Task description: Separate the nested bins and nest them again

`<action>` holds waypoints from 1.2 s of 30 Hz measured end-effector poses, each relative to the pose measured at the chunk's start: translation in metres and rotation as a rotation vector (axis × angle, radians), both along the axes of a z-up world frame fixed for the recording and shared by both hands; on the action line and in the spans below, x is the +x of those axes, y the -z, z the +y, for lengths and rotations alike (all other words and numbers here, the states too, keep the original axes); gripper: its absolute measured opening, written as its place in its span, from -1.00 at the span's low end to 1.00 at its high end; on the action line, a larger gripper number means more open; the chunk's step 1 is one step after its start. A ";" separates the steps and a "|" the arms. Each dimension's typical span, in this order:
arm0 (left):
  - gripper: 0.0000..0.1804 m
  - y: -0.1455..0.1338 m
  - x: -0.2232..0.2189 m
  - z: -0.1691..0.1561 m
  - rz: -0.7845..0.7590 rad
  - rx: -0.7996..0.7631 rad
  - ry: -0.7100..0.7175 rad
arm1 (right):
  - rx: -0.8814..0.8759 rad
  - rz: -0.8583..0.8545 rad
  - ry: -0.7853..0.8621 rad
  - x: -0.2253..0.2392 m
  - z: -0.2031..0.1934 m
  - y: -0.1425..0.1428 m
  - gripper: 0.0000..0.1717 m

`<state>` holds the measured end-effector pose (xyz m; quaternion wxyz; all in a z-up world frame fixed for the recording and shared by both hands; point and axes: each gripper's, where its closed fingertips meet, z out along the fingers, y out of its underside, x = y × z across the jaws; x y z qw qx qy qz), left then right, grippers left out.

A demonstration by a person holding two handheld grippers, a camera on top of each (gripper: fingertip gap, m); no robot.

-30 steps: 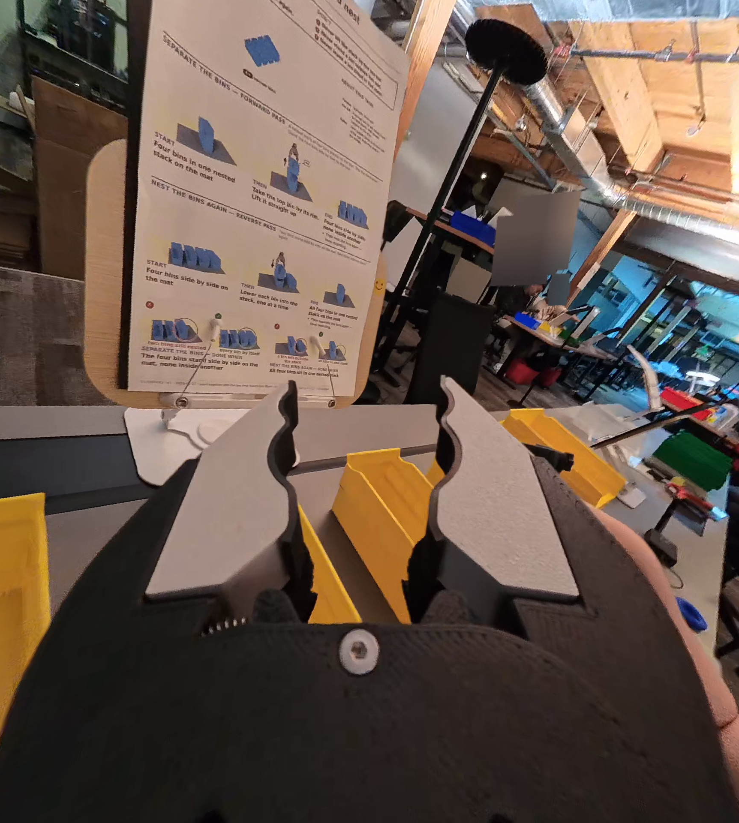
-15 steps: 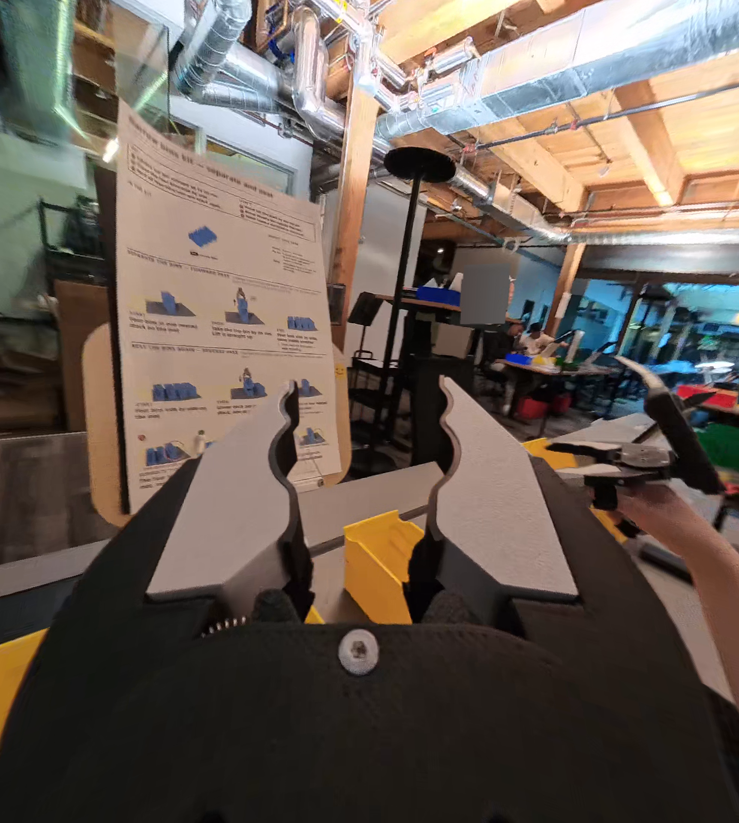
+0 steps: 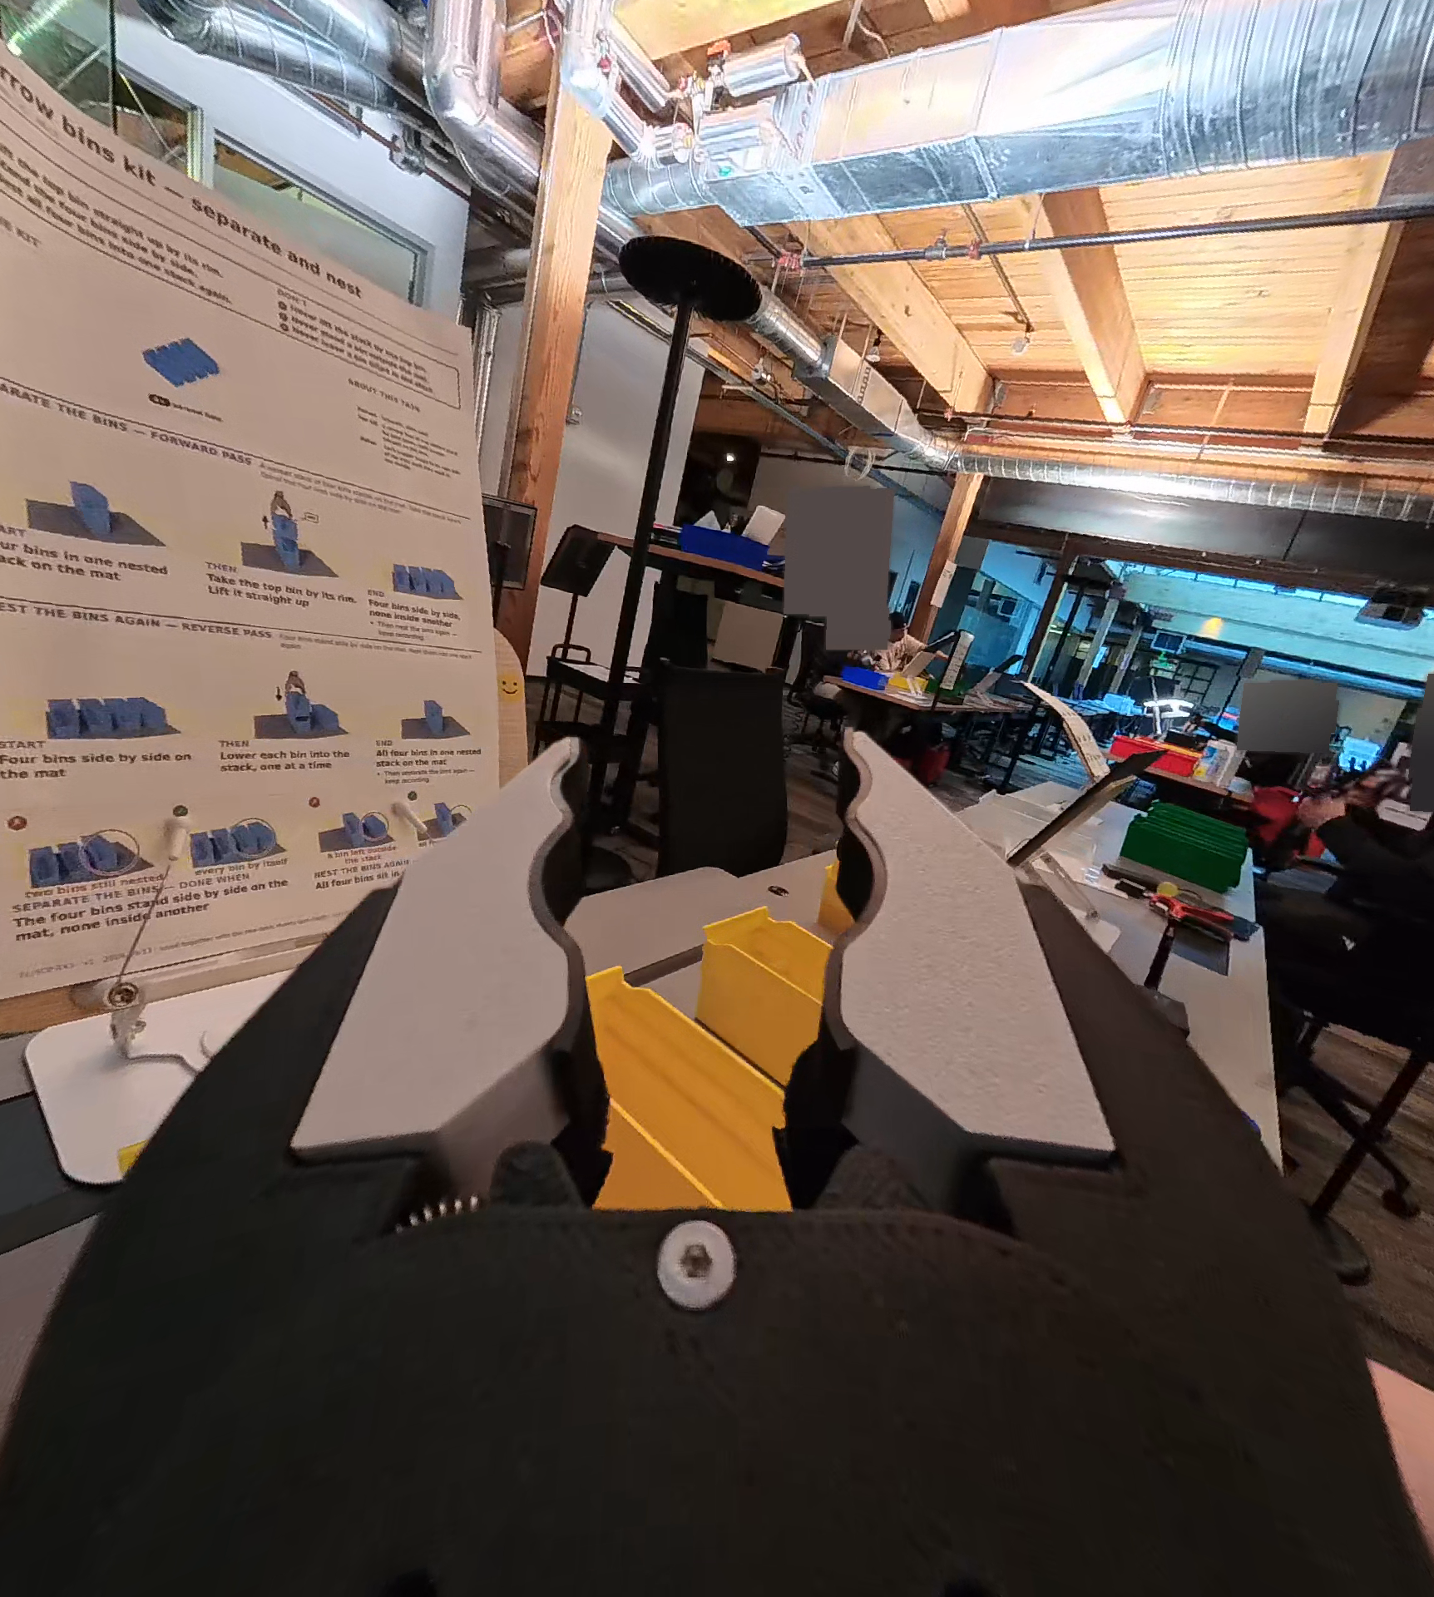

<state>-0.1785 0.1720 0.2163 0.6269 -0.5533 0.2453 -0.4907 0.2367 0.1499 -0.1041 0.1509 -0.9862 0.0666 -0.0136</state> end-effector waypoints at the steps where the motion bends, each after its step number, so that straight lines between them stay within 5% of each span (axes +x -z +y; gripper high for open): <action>1: -0.38 0.001 0.001 0.001 0.006 -0.004 -0.003 | -0.002 0.000 -0.010 -0.005 0.001 0.000 0.51; 12: -0.37 -0.001 -0.006 0.001 0.020 0.012 -0.051 | 0.051 0.002 -0.013 -0.022 0.010 -0.019 0.56; 15: -0.33 -0.005 -0.017 0.003 0.020 0.034 -0.095 | 0.251 -0.033 -0.043 -0.024 0.021 -0.064 0.56; 20: -0.41 -0.011 -0.049 0.020 0.087 0.167 -0.304 | 0.822 -0.155 -0.167 -0.053 0.039 -0.186 0.53; 22: -0.47 -0.010 -0.066 0.030 0.138 0.235 -0.434 | 1.040 -0.248 -0.200 -0.065 0.028 -0.233 0.22; 25: -0.47 -0.010 -0.068 0.030 0.144 0.237 -0.439 | 1.274 -0.309 -0.285 -0.094 0.010 -0.272 0.18; 30: -0.48 -0.012 -0.040 0.011 0.126 0.242 -0.262 | 1.149 -0.047 -0.375 -0.141 0.026 -0.242 0.31; 36: -0.51 -0.008 -0.017 0.021 0.228 0.283 -0.329 | 1.003 -0.012 -0.432 -0.175 0.048 -0.200 0.26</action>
